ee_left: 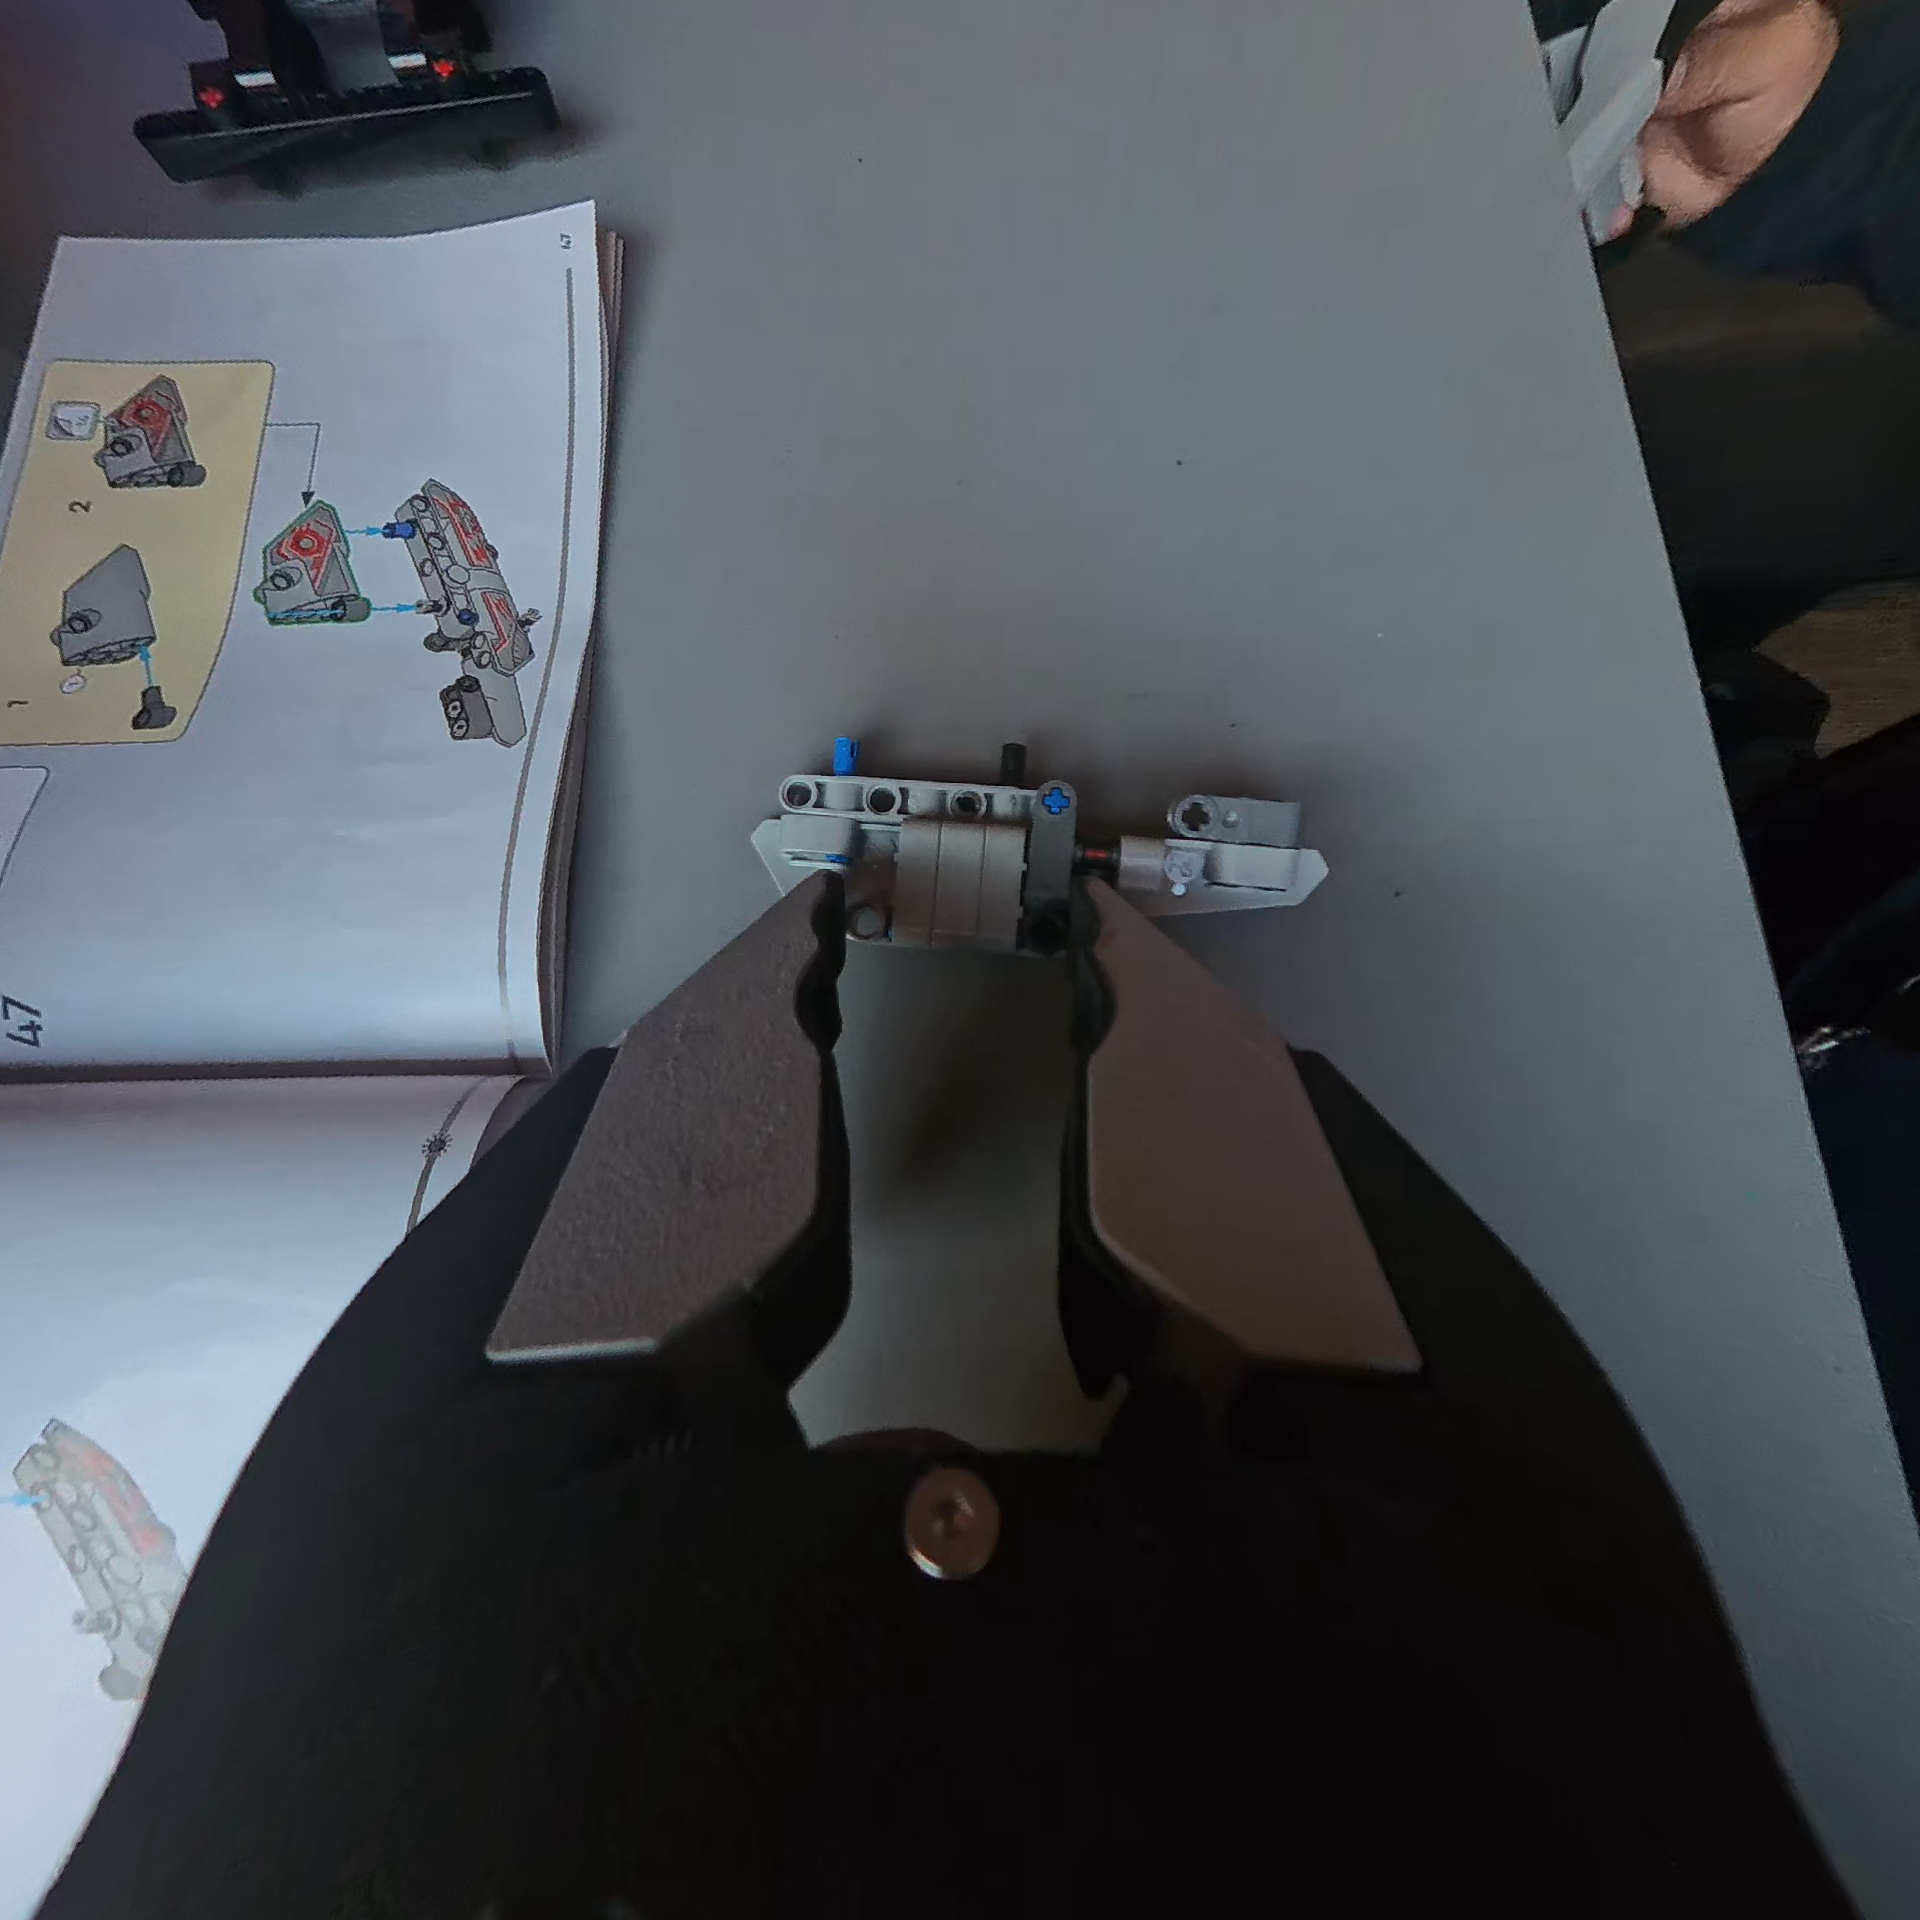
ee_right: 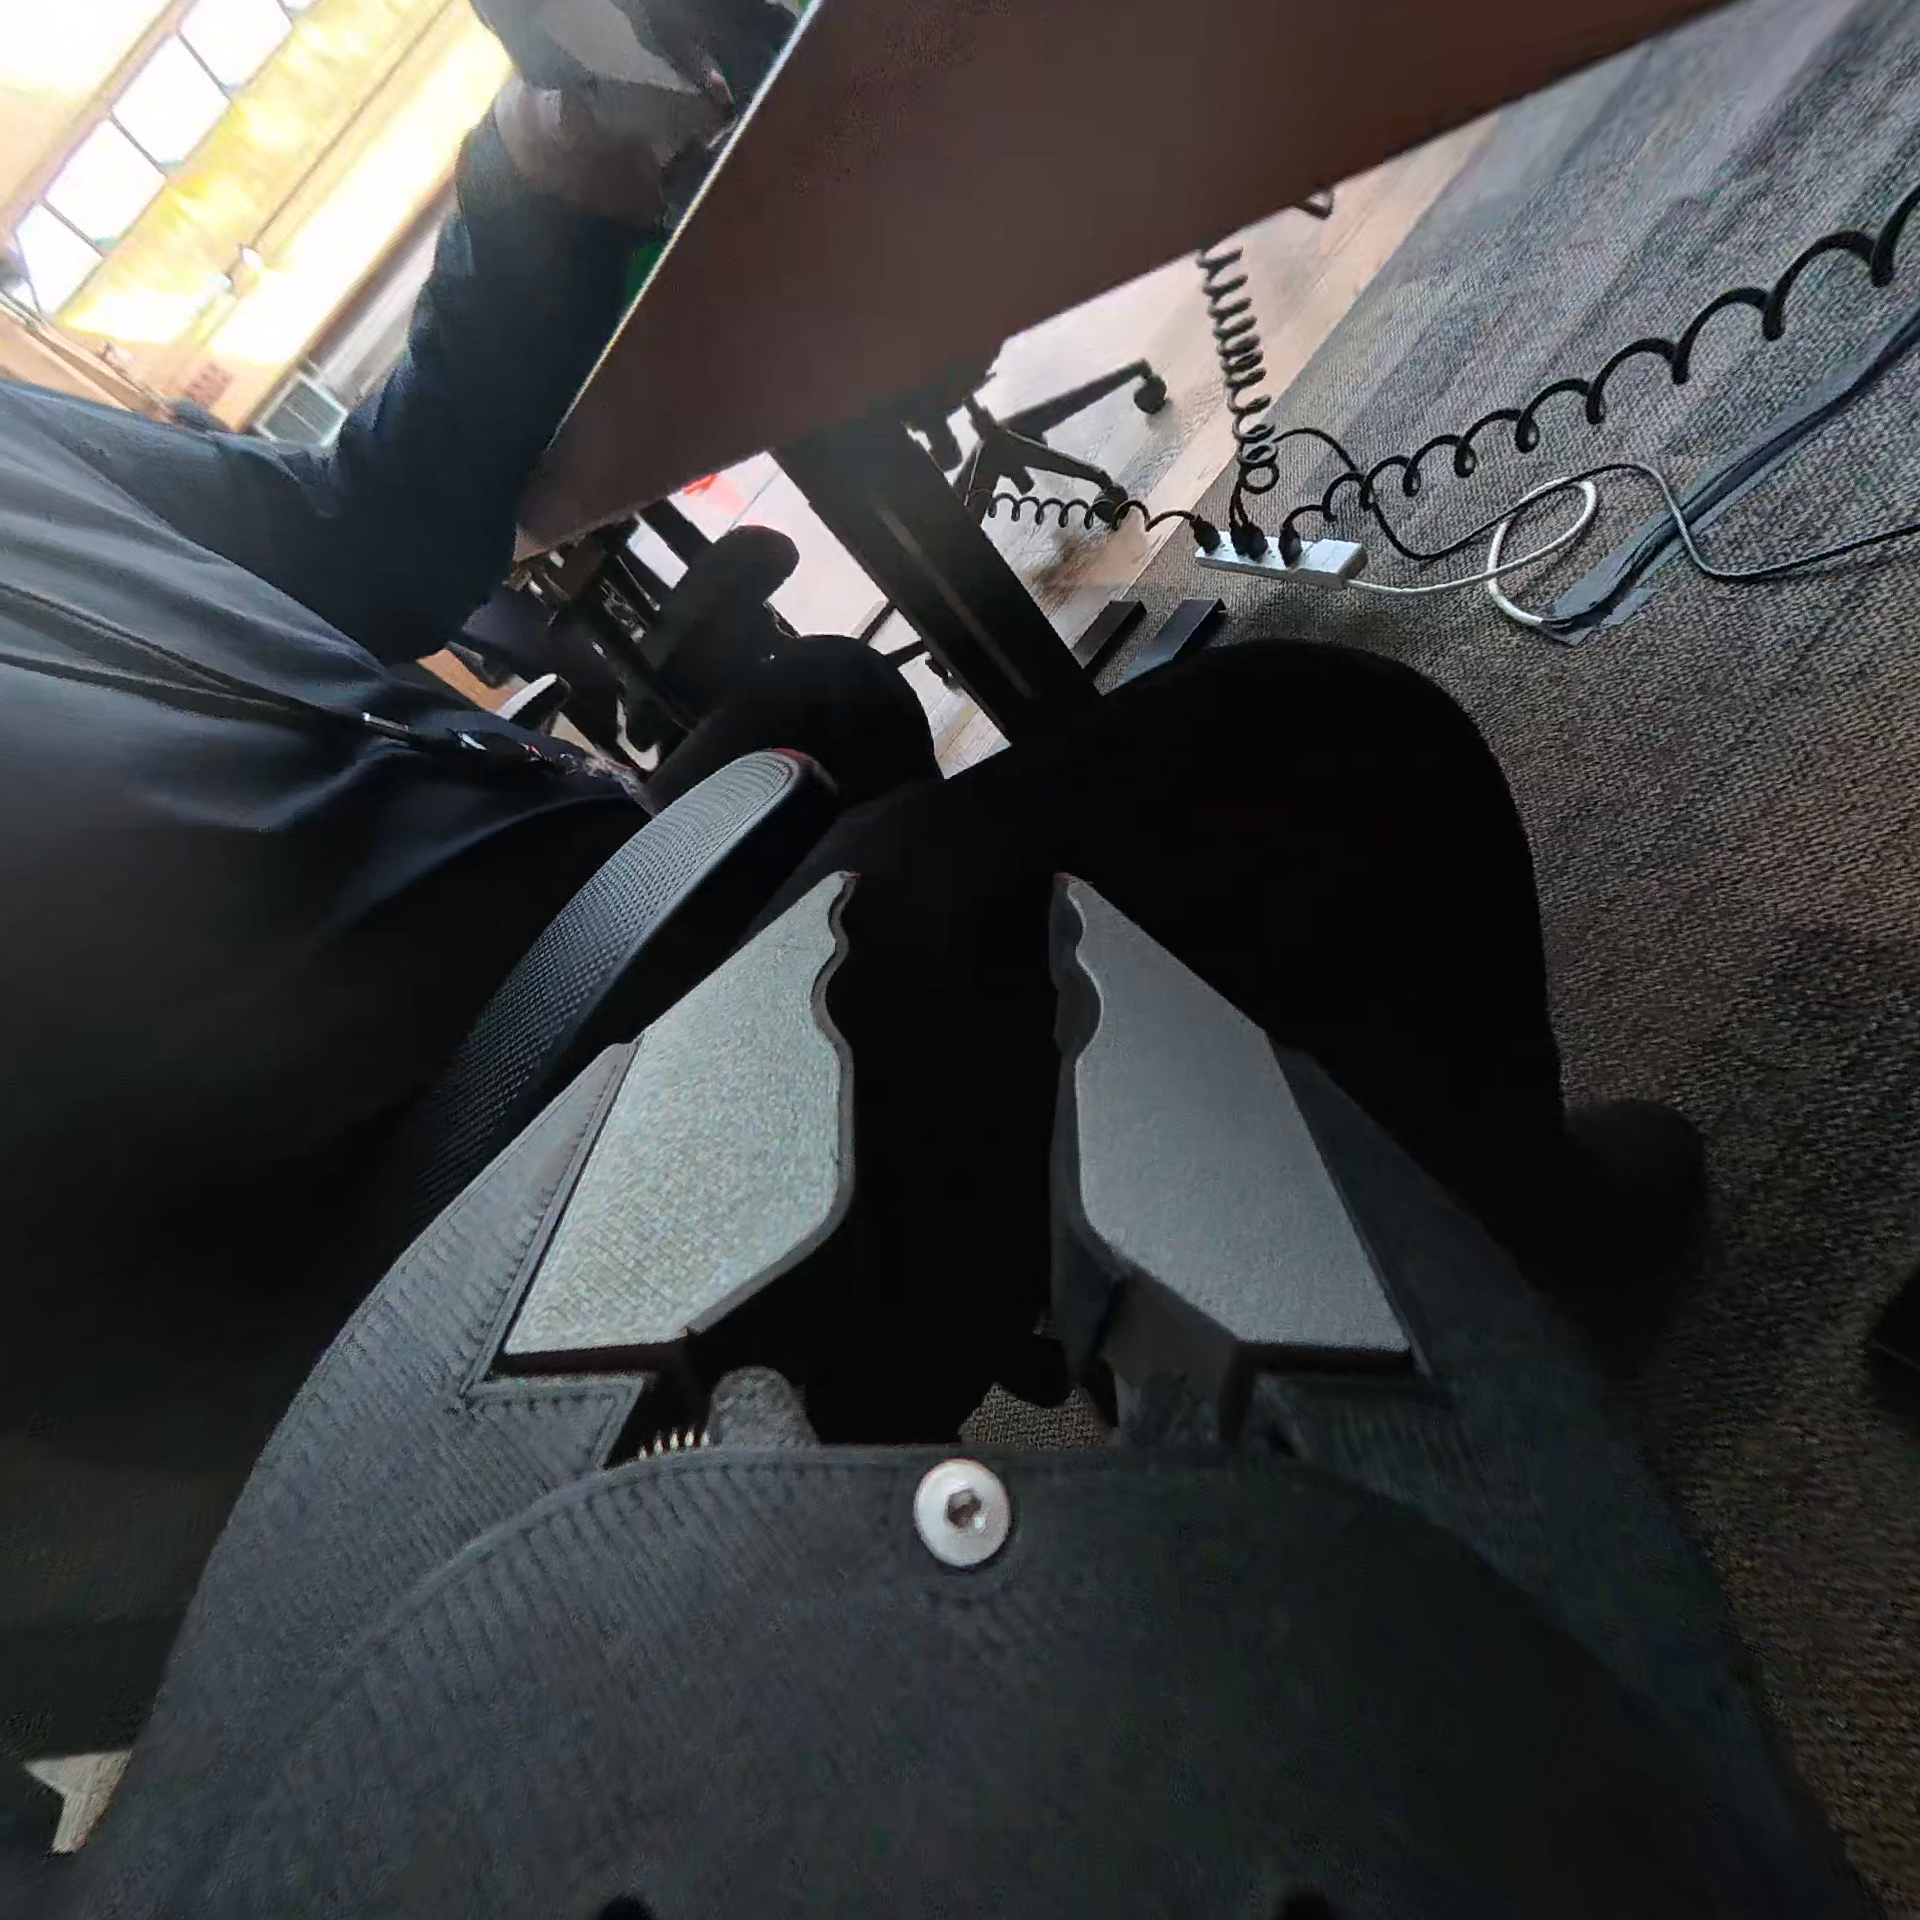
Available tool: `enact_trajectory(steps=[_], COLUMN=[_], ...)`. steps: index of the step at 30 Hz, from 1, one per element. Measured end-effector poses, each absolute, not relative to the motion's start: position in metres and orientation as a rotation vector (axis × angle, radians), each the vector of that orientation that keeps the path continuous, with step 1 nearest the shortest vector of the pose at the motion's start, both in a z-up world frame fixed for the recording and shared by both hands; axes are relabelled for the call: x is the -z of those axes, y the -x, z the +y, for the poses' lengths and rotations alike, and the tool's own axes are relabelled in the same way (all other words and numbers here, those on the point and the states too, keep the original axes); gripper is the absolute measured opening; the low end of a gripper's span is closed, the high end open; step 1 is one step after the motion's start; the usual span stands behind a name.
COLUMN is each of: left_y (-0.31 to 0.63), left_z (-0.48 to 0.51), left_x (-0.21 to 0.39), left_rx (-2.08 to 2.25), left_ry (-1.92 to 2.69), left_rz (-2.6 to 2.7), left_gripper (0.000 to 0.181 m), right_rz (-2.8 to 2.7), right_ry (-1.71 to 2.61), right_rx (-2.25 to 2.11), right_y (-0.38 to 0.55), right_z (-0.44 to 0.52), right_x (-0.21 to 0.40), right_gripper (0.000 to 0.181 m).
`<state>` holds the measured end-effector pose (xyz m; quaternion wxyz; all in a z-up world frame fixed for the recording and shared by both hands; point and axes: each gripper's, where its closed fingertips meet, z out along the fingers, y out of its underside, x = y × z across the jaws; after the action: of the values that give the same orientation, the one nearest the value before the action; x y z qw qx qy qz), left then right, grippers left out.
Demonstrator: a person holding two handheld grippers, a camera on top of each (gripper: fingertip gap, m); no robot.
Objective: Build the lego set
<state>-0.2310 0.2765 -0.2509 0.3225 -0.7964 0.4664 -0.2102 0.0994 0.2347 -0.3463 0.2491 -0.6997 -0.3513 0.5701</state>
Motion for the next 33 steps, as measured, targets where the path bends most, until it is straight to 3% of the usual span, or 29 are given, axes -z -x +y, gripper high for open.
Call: enact_trajectory(steps=[8,10,15,19,23,28,33], left_y=[0.231,0.234,0.249,0.257,0.246,0.195,0.169], left_z=[0.275,0.283,0.278,0.229,0.152,0.044,-0.069], left_x=[0.248,0.241,0.212,0.184,0.163,0.194,0.31], left_rx=[0.493,0.411,0.269,0.173,0.128,0.253,0.325], left_ry=[2.077,2.049,2.006,1.947,1.906,1.93,2.081], left_rz=[1.248,1.188,0.95,0.777,0.67,0.54,0.218], left_gripper=[0.041,0.065,0.07,0.071,0.067,0.064,0.053], right_rz=[-0.901,-0.914,-1.042,-1.262,-1.532,-2.052,-2.159], right_ry=[1.923,1.941,1.967,1.869,1.707,1.595,1.671], right_rx=[-1.422,-1.403,-1.21,-0.852,-0.901,-0.95,-0.778], right_y=[-0.138,-0.146,-0.165,-0.158,-0.099,-0.015,0.074], right_z=[0.201,0.186,0.154,0.152,0.132,0.087,0.107], right_x=[0.347,0.35,0.349,0.323,0.304,0.375,0.512], right_gripper=[0.037,0.042,0.042,0.05,0.051,0.046,0.029])
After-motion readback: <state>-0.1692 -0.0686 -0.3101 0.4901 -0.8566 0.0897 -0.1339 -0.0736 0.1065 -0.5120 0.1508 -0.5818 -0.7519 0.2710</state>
